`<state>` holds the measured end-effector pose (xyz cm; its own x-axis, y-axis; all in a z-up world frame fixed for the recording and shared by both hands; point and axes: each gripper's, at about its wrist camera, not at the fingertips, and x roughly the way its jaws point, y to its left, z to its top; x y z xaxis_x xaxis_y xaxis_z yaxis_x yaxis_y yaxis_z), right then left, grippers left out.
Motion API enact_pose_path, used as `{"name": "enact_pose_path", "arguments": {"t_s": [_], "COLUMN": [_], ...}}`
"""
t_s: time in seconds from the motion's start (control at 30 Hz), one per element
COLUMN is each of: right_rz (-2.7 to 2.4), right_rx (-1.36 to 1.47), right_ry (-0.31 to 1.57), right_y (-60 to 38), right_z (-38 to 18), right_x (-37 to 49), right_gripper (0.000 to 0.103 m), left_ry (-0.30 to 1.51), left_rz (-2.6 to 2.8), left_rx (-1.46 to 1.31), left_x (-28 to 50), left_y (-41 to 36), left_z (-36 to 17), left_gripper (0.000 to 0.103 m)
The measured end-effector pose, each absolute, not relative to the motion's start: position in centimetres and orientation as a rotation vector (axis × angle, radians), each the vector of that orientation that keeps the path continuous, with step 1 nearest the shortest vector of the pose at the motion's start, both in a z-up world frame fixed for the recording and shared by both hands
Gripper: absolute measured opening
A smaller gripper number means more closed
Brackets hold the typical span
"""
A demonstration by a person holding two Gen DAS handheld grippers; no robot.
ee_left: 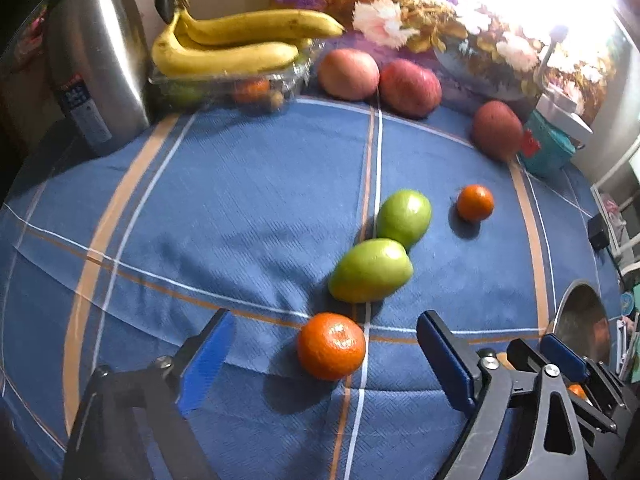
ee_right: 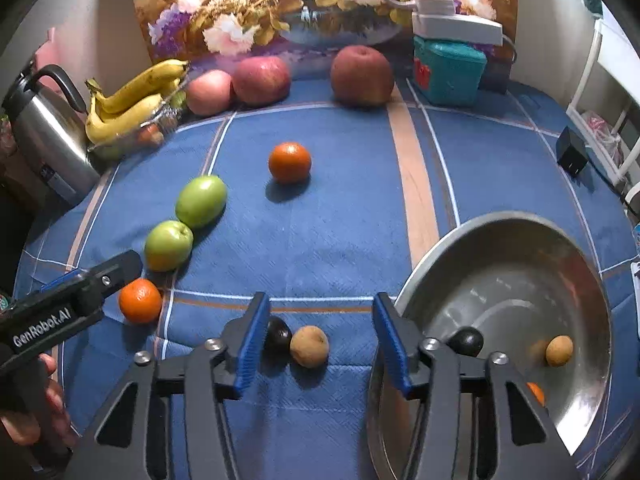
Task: Organize fruits
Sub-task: 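Move both open tools back toward the remaining fruits on the cloth, then grasp a mandarin orange with the left tool while the right tool grasps a brown kiwi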
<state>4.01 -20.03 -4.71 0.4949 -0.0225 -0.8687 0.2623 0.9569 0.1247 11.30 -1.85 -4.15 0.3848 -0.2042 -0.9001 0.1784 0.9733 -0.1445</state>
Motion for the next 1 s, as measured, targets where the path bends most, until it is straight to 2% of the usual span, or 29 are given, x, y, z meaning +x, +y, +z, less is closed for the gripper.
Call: {"name": "enact_pose_path", "arguments": {"t_s": [0.33,0.57,0.73,0.8,1.0], "right_rz": [-0.162,-0.157,-0.158,-0.156,-0.142], "right_rx": [0.279,0.288,0.302,0.310,0.344], "right_ry": [1.086,1.109,1.115,1.118,1.135], "right_y": [-20.2,-20.1,-20.0,-20.0,-20.1], "right_z": [-5.9,-6.2,-6.4,-6.4,-6.7], "right_x": [4.1,4.1,4.2,4.3,4.4], "right_gripper": [0.034,0.028,0.027,0.027,0.027], "left_ry": [1.209,1.222,1.241,1.246,1.257], "left_rz": [-0.216,-0.236,-0.251,-0.260,-0.255], "left_rx": [-0.030,-0.014,-0.028,-0.030,-0.031], "left_x": [11.6,11.5,11.7,11.7,11.7], "left_y": [-1.7,-2.3,-2.8,-3.0,-3.2], "left_z": [-5.5,-5.7,-6.2,-6.2,-6.4], "left_gripper": [0.089,0.084,0.073,0.063,0.044]}}
